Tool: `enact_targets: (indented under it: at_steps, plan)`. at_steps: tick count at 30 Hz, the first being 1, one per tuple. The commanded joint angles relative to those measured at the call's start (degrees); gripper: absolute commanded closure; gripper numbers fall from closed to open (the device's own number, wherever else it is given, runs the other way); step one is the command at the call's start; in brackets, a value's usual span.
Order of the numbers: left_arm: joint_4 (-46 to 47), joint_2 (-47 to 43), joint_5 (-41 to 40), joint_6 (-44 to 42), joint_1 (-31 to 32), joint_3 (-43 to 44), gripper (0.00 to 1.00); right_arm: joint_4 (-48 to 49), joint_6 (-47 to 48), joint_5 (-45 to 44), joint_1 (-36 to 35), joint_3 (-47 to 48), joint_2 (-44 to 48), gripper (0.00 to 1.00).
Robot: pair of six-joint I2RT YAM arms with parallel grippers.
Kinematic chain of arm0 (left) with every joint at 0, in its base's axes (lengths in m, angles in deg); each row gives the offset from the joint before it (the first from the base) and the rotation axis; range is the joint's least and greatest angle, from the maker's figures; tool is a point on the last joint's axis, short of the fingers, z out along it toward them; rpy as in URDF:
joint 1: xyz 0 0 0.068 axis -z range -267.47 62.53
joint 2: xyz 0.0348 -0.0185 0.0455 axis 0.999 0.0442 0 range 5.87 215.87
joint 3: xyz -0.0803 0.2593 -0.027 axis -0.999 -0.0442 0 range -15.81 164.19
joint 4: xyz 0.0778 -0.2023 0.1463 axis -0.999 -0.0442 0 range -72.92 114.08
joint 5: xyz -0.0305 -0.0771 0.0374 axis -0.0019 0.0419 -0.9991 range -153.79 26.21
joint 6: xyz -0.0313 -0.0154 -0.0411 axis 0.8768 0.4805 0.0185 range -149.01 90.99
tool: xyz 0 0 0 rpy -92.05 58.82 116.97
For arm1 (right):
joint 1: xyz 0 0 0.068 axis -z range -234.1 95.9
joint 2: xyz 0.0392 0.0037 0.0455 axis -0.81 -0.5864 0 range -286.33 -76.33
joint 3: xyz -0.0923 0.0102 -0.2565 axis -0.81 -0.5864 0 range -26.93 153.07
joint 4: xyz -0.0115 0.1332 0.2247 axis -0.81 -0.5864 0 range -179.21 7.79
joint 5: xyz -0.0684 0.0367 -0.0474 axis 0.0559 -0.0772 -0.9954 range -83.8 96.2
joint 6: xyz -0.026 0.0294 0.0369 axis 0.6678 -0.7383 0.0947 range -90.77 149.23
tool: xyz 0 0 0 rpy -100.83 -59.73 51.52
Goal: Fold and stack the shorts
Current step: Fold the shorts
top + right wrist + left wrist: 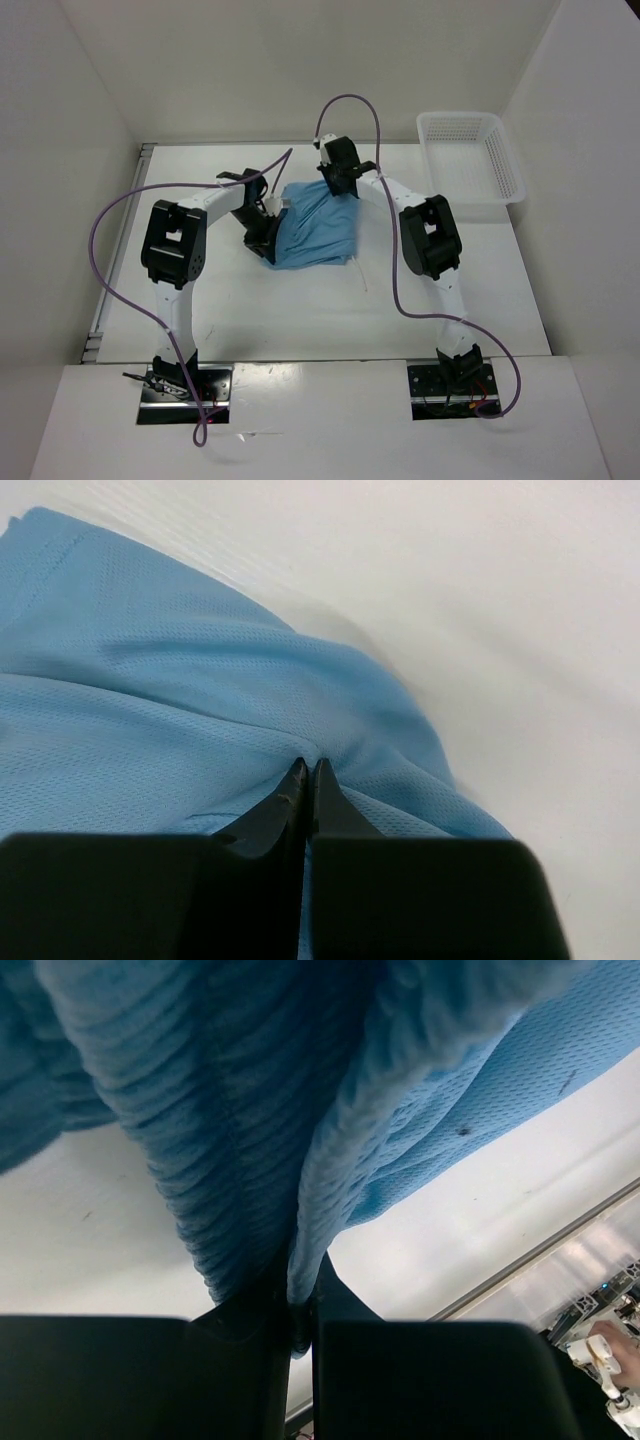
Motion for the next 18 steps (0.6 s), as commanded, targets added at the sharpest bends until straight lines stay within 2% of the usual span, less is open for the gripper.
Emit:
enact_targets:
  at_steps: [1,2,3,4,5,6,7,9,10,14,17,18]
  plan:
    - [-3.55,-2.77,-0.89,-0.27,-0.33,-0.83,0.96,4.9,-0.72,-6.21,0.4,0.77,-0.27,1.0]
    - [-3.55,-2.77,-0.36,-0.27,-0.33,-0.83,0.93,4.2,-0.71,-5.25,0.4,0.76,-0.27,0.92]
    - [-3.55,-2.17,-0.36,-0.27,-0.33,-0.14,0.9,4.19,-0.71,-2.71,0.4,0.15,-0.27,0.79]
    - [-3.55,-1.38,-0.36,-0.27,-0.33,0.48,0.86,3.32,-0.02,-1.38,0.4,0.14,0.43,0.55]
    - [-3.55,-1.37,0.25,-0.27,-0.33,1.09,0.79,2.71,-0.01,-0.5,0.4,0.14,0.43,0.48]
    - [-3.55,-0.59,0.78,-0.27,-0.33,2.41,0.66,2.7,0.68,0.21,0.4,0.14,1.04,0.42]
    - [-3.55,-0.06,0.78,-0.27,-0.33,3.11,0.61,2.7,0.69,0.82,0.4,0.84,1.66,0.33]
    - [-3.55,-0.05,2.44,-0.27,-0.86,5.04,0.54,2.18,1.39,0.83,0.4,1.37,2.71,0.28]
    - [-3.55,-0.05,2.98,-0.27,-0.86,5.66,0.46,2.17,1.4,0.83,0.4,2.07,3.33,0.28]
    - [-3.55,-3.73,5.26,-0.27,-3.04,8.21,0.32,-0.19,1.4,0.83,0.4,2.6,10.6,0.26]
    - [-3.55,-6.8,7.98,-0.27,-4.46,10.14,0.2,-4.14,1.4,5.89,0.4,-3.18,18.06,0.26]
    - [-3.55,-7.34,8.69,-0.27,-5.16,10.76,0.12,-6.51,2.09,7.93,0.4,-8.07,20.01,0.28]
